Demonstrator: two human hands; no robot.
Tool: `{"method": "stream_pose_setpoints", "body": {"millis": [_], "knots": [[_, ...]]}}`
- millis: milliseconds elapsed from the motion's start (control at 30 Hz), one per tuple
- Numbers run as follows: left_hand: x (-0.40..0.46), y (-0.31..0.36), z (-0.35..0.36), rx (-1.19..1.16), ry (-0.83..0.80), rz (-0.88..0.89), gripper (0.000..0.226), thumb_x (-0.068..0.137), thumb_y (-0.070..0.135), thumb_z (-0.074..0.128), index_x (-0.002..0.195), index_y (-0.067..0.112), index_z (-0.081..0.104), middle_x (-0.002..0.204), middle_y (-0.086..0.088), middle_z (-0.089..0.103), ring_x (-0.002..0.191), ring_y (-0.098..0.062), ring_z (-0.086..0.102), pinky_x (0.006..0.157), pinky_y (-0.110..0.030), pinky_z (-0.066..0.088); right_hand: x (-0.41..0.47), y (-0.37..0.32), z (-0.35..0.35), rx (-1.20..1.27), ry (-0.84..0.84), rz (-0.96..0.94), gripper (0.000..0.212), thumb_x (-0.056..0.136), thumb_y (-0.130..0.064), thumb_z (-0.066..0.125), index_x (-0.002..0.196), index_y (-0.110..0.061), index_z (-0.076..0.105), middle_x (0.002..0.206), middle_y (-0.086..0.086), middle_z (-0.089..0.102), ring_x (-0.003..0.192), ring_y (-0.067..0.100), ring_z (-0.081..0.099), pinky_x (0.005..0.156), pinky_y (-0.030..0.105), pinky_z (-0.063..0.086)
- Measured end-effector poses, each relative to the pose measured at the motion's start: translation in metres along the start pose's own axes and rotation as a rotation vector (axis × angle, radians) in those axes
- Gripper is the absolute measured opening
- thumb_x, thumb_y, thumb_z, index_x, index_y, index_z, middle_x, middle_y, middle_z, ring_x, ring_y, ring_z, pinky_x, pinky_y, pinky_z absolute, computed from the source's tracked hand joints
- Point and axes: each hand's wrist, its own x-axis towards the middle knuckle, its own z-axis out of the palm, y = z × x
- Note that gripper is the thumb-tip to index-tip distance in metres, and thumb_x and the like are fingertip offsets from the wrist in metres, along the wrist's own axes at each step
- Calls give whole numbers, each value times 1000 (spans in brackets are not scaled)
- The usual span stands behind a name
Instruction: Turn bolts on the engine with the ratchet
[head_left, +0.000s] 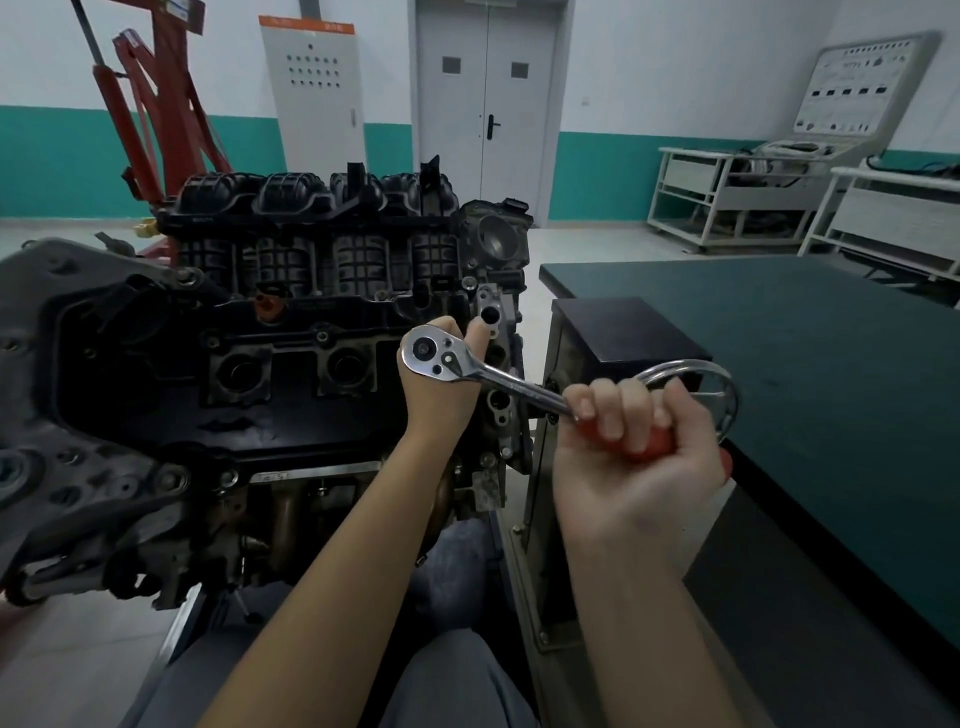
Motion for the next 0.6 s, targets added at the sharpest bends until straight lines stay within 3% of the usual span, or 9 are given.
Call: {"method": "stream_pose_setpoints", "body": {"millis": [300,433,533,600], "knots": [[5,10,5,-64,69,-81,55,88,-9,52,52,21,23,39,15,28,39,-2,26,44,-12,24,17,-4,16,-63,-3,47,44,91,-13,41,47,-18,37,42,-4,29,41,13,33,46,23,41],[10,20,7,-128,112,-92,50,88,-11,53,55,20,30,47,16,37,42,2,35,48,-9,32,22,-11,31,-76,-72,82,44,92,-14,42,48,-17,41,43,-3,33,42,12,37,48,23,44],[16,37,10,-199,131,-61,43,86,-9,58,61,22,42,50,15,51,47,8,48,52,-5,40,21,-22,47,-81,-154,81,30,84,-14,51,55,-14,46,49,-1,40,47,14,45,57,28,51],[17,53,12,-215,74,-36,42,80,3,59,53,32,46,42,19,47,40,4,43,43,-7,36,19,-30,56,-72,-203,75,22,80,-12,55,59,-12,49,53,2,45,52,16,51,63,31,55]]}}
